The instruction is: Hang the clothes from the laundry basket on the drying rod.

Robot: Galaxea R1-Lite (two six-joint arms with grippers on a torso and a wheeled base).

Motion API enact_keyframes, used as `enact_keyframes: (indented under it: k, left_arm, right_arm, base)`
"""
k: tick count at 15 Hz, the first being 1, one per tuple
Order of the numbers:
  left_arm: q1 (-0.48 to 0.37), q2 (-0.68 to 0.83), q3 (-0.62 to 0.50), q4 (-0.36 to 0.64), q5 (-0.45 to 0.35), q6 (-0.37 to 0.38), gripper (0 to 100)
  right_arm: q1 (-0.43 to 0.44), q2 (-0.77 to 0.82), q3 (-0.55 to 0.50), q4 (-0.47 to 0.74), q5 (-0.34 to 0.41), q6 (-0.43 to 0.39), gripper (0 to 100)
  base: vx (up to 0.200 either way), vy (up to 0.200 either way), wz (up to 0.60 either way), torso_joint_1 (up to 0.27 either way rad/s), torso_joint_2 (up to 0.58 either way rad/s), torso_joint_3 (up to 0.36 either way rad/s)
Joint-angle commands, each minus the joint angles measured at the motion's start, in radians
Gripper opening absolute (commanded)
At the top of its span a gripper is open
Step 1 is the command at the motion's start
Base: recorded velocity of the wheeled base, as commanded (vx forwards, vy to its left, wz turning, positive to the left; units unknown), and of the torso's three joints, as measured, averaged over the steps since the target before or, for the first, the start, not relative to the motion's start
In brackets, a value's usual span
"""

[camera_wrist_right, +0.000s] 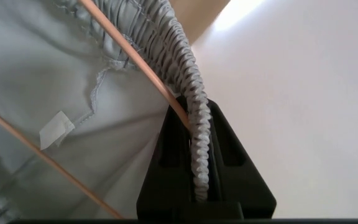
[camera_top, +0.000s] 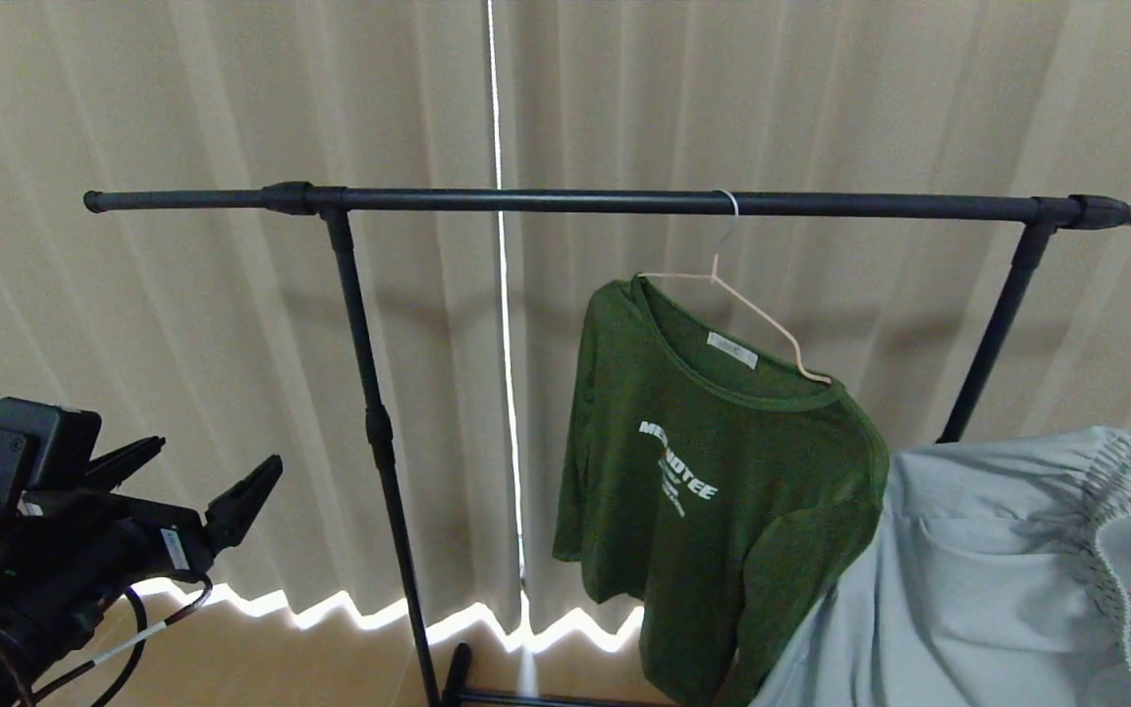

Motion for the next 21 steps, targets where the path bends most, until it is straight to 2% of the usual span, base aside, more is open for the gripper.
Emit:
enact_keyframes:
  k: [1,5,8,9,13,17,21]
  left_arm:
    - [-0.02,-0.01,0.023,-0.008,-0.001,0.0,100]
    - [-0.043,-0.046,0.097,-0.053,-0.001,0.002,100]
    - [-0.044,-0.091,0.101,-0.062,-0.001,0.011,100]
    - [-0.047,-0.1,0.101,-0.06,-0.001,0.04,100]
    - [-0.095,-0.111,0.101,-0.062,-0.001,0.069,100]
    - [-0.102,-0.145,0.101,-0.062,-0.001,0.075,100]
    - [-0.147,-0.2,0.101,-0.054,-0.001,0.104,100]
  right_arm:
    - [-0.001,0.002,-0.001,-0.001,0.0,-0.002,0]
    - [0.005,0.009,-0.002,0.002,0.0,-0.002,0]
    - [0.022,0.022,-0.011,0.002,0.014,-0.012,0]
    - [0.09,0.043,-0.056,0.007,0.075,-0.04,0]
    - [0.185,0.203,-0.198,0.007,0.081,-0.069,0]
    - [0.196,0.344,-0.359,0.004,0.009,-0.069,0]
    - [0.219,0.582,-0.611,-0.004,-0.072,-0.092,0]
  base:
    - [0.0,0.0,0.0,0.0,0.0,0.0]
    - [0.0,0.0,0.0,0.0,0.0,0.0]
    - [0.0,0.0,0.0,0.0,0.0,0.0]
    - [0.0,0.0,0.0,0.0,0.0,0.0]
    - [0.0,0.0,0.0,0.0,0.0,0.0]
    - [0.0,0.0,0.0,0.0,0.0,0.0]
    - [0.0,0.0,0.0,0.0,0.0,0.0]
